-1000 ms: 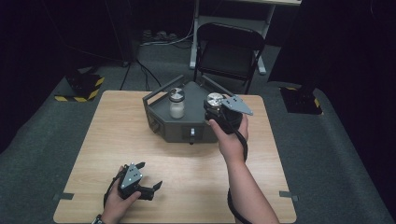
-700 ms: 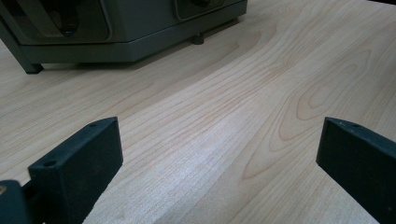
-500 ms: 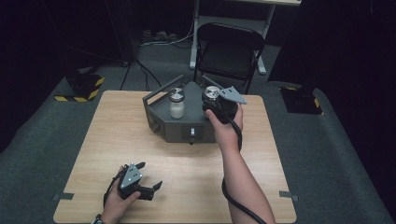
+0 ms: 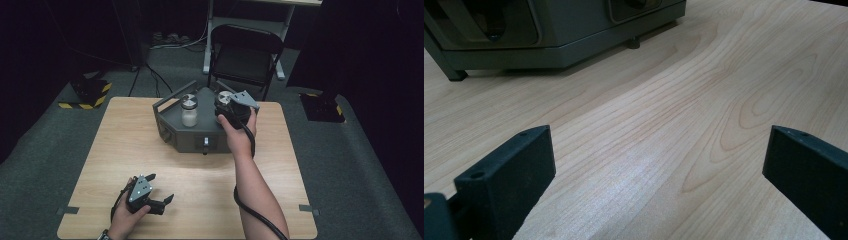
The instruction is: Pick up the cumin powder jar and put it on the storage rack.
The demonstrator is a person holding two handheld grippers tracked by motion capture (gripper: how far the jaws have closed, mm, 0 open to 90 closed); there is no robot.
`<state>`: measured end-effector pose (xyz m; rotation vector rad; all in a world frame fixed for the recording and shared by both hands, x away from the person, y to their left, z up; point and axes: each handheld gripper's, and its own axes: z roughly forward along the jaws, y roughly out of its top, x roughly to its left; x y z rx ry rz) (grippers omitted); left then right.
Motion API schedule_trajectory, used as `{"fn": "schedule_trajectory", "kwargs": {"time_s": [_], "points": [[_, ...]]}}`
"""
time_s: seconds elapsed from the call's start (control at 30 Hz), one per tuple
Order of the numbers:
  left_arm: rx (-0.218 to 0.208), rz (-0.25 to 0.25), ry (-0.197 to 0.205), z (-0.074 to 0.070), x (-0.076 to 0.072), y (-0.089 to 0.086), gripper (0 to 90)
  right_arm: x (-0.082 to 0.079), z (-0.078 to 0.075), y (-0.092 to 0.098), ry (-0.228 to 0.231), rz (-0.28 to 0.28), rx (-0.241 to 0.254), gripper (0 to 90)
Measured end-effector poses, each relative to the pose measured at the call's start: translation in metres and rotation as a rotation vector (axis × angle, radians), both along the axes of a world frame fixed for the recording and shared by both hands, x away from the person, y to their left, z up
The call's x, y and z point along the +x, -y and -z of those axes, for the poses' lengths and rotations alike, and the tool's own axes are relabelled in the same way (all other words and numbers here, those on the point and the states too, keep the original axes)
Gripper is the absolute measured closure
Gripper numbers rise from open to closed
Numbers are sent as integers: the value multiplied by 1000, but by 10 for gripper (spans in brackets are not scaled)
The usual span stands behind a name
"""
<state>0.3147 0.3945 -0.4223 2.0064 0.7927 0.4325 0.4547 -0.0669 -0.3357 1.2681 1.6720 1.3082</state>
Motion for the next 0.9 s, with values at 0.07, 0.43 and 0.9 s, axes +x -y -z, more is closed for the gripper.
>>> {"fn": "schedule_trajectory", "kwargs": {"time_s": [0.07, 0.43, 0.9], "points": [[-5, 2, -1, 0, 0, -1, 8, 4, 3, 0, -10, -2, 9, 345], [-6, 9, -1, 0, 2, -1, 8, 15, 9, -2, -24, 6, 11, 345], [-11, 11, -2, 1, 2, -2, 8, 19, 15, -3, -23, 13, 16, 344]]}}
